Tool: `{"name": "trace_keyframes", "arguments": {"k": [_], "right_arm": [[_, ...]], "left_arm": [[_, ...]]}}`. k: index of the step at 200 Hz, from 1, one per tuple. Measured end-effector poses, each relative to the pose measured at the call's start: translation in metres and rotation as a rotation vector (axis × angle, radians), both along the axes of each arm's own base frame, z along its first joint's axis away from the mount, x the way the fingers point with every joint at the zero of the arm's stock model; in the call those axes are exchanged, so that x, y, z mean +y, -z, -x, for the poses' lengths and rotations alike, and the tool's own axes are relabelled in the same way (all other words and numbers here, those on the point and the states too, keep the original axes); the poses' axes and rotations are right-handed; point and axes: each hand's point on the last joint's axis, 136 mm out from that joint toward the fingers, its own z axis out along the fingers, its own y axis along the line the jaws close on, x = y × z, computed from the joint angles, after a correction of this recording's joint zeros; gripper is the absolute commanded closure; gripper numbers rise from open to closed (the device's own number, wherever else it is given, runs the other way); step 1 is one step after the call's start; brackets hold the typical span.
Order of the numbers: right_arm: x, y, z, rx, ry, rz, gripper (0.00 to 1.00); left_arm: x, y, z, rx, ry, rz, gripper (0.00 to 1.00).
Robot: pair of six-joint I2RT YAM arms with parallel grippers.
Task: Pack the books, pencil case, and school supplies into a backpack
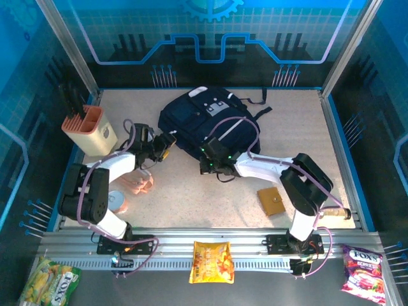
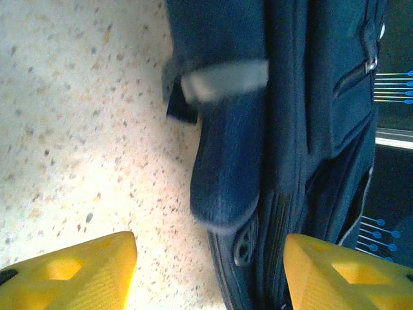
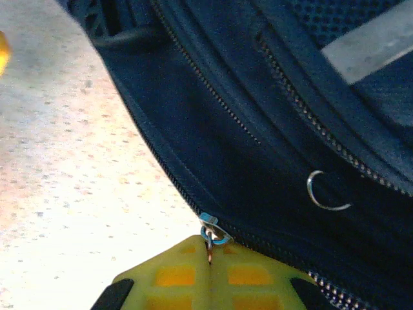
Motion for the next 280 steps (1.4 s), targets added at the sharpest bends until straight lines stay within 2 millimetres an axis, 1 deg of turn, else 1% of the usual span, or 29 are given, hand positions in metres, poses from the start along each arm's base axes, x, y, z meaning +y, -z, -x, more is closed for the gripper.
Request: {"name": "trace_keyframes", "arguments": {"k": [12,32,64,78,99,122,158,173,184,200,218,256,269,280], "right_arm": [[0.009,-0.002,-0.002,0.001,-0.014,-0.027,1.0],[0.019,-0.006,-0.003,-0.001,-0.031,-0.058,1.0],[0.02,-0.006,-0.003,0.001,-0.029,-0.062,1.0],[0.02,-0.006,-0.003,0.003,-0.027,-0.063,1.0],[0.02,-0.006,-0.003,0.004,-0.025,-0.064,1.0],[0.02,-0.006,-0.003,0.004,-0.024,-0.064,1.0],[0.019,-0.005,-0.003,0.005,-0.021,-0.058,1.0],[0.014,-0.004,-0.002,0.002,-0.017,-0.041,1.0],[0.007,-0.002,0.0,-0.006,-0.012,-0.017,1.0],[-0.009,-0.003,0.005,-0.019,-0.001,0.021,1.0],[-0.036,-0.008,0.011,-0.038,0.029,0.074,1.0],[-0.099,-0.019,0.013,-0.071,0.145,0.158,1.0],[-0.113,-0.018,0.013,-0.065,0.172,0.172,1.0],[-0.118,-0.017,0.012,-0.059,0.185,0.179,1.0]], "left_arm": [[-0.004,0.005,0.007,0.015,0.002,0.026,0.35],[-0.019,0.009,0.016,0.037,0.024,0.073,0.35],[-0.047,0.007,0.02,0.022,0.085,0.11,0.36],[-0.057,0.013,0.021,0.037,0.102,0.121,0.37],[-0.063,0.026,0.022,0.071,0.103,0.133,0.41],[-0.067,0.036,0.022,0.099,0.094,0.146,0.5],[-0.071,0.036,0.014,0.085,0.087,0.165,0.72],[-0.072,0.034,0.01,0.079,0.083,0.166,0.81],[-0.072,0.033,0.008,0.069,0.084,0.159,0.88],[-0.072,0.032,0.007,0.063,0.087,0.154,0.93],[-0.071,0.032,0.007,0.06,0.095,0.143,1.0],[-0.069,0.033,0.007,0.055,0.103,0.132,1.0],[-0.07,0.033,0.006,0.055,0.105,0.132,1.0],[-0.07,0.033,0.007,0.056,0.107,0.13,1.0]]}}
